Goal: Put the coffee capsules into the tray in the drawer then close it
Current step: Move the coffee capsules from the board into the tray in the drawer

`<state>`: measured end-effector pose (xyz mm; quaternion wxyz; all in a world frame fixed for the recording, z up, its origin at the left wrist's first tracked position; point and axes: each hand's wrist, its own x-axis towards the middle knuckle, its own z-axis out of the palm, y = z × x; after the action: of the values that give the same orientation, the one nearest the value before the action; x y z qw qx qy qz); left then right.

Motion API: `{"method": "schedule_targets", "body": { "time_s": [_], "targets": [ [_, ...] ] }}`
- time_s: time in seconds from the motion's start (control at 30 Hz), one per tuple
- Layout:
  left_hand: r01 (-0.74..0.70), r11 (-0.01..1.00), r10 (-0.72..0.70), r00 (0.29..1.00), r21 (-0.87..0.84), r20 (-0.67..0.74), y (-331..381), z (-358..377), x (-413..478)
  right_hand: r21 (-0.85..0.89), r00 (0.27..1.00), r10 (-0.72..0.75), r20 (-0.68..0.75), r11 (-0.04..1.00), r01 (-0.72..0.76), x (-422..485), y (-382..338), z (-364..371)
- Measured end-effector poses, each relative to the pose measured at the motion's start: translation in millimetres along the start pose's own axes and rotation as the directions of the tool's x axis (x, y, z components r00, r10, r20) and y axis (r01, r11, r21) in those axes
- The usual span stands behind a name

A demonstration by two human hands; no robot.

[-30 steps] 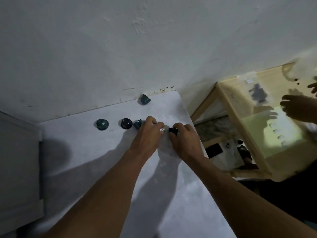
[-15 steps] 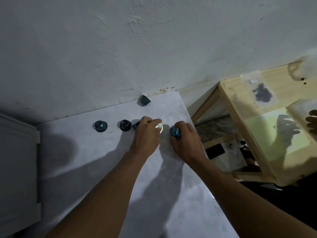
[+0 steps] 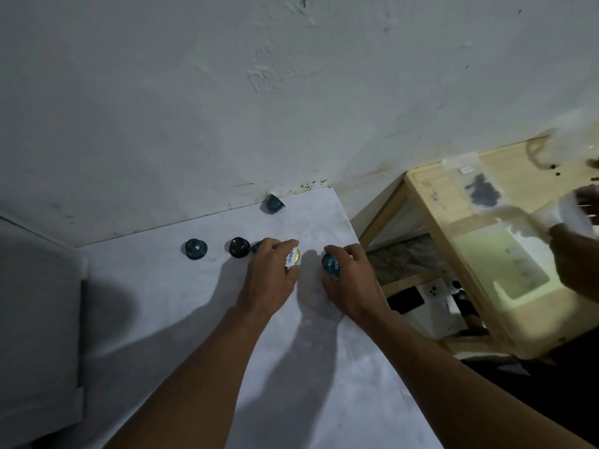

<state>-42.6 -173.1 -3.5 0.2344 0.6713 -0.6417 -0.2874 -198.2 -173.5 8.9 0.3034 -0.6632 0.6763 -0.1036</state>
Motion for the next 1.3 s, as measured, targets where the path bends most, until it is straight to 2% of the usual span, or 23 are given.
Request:
{"method": "schedule_targets", "body": {
  "time_s": [0.23,0.5,0.77,0.97,1.3],
  "targets": [
    [0.004,1.0,-0.003,0.997,0.016,-0.079,17,-32,-20,-0.036,0.992,-0.102,-0.074,0.994,0.1,-16,-24,-22],
    [0.013,0.997,0.004,0.972,0.072,-0.237,43,-67,-70,-0.086,0.937,-0.327,-0.12,0.944,0.318,-50,-46,-51],
    [0.117,0.985,-0.066,0.933,0.125,-0.353,83,-66,-172,-0.1,0.857,-0.505,-0.105,0.863,0.496,-128,-32,-66],
    [0.18,0.976,-0.115,0.906,0.125,-0.407,95,-68,-245,-0.064,0.837,-0.545,-0.048,0.838,0.542,-187,-29,-63],
    [0.31,0.94,-0.186,0.814,0.142,-0.55,69,-112,-338,-0.024,0.696,-0.718,-0.019,0.696,0.718,-246,-87,-23]
  ]
}}
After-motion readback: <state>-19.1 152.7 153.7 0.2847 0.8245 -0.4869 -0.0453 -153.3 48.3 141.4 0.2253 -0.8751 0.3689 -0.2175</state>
